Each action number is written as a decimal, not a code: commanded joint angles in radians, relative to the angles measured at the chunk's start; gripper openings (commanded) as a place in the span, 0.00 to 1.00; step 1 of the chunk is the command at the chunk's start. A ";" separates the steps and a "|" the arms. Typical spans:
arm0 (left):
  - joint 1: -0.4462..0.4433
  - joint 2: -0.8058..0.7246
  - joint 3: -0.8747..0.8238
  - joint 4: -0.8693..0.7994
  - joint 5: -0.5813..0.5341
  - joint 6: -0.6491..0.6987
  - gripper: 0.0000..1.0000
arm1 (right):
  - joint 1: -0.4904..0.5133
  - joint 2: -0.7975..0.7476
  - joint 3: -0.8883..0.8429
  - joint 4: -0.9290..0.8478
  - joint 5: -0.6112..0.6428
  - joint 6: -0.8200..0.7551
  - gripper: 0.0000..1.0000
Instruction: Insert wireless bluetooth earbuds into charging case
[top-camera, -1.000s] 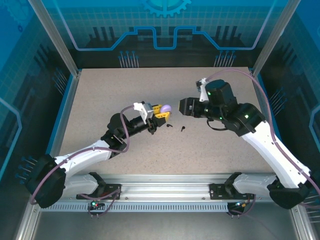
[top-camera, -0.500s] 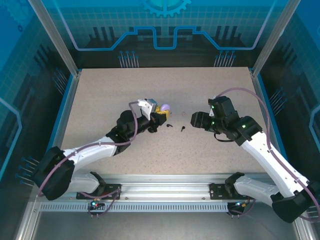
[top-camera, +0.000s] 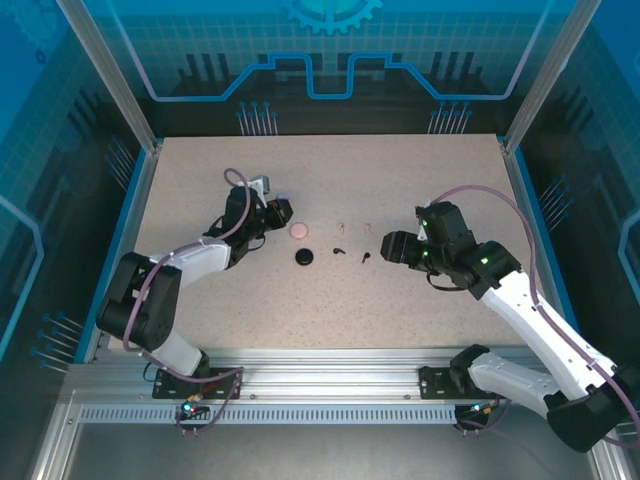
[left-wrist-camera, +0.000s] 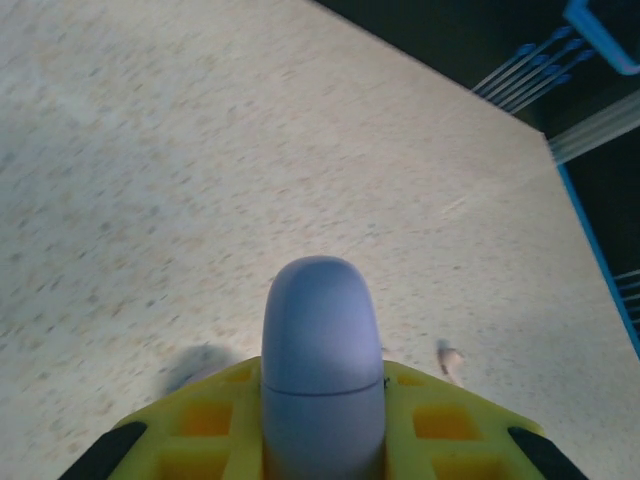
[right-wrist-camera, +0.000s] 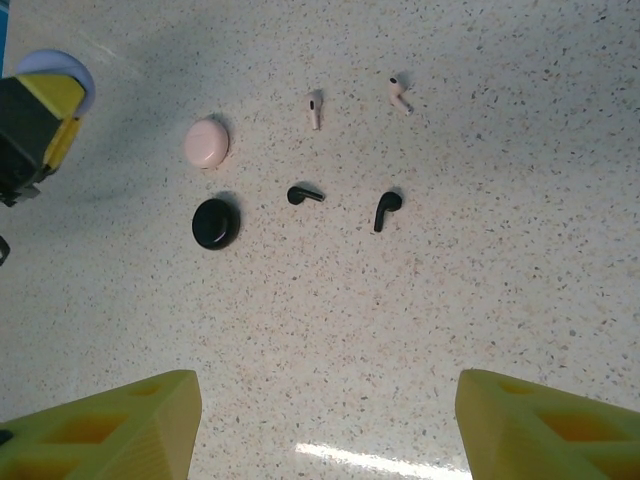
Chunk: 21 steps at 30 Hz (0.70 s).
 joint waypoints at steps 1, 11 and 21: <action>0.038 0.038 0.004 -0.039 0.031 -0.080 0.00 | -0.014 0.007 -0.007 0.040 -0.017 0.013 0.69; 0.155 0.183 0.012 -0.109 0.113 -0.182 0.00 | -0.013 0.063 0.021 0.051 -0.019 0.003 0.69; 0.190 0.258 0.027 -0.152 0.162 -0.219 0.03 | -0.013 0.089 0.041 0.052 -0.012 0.000 0.69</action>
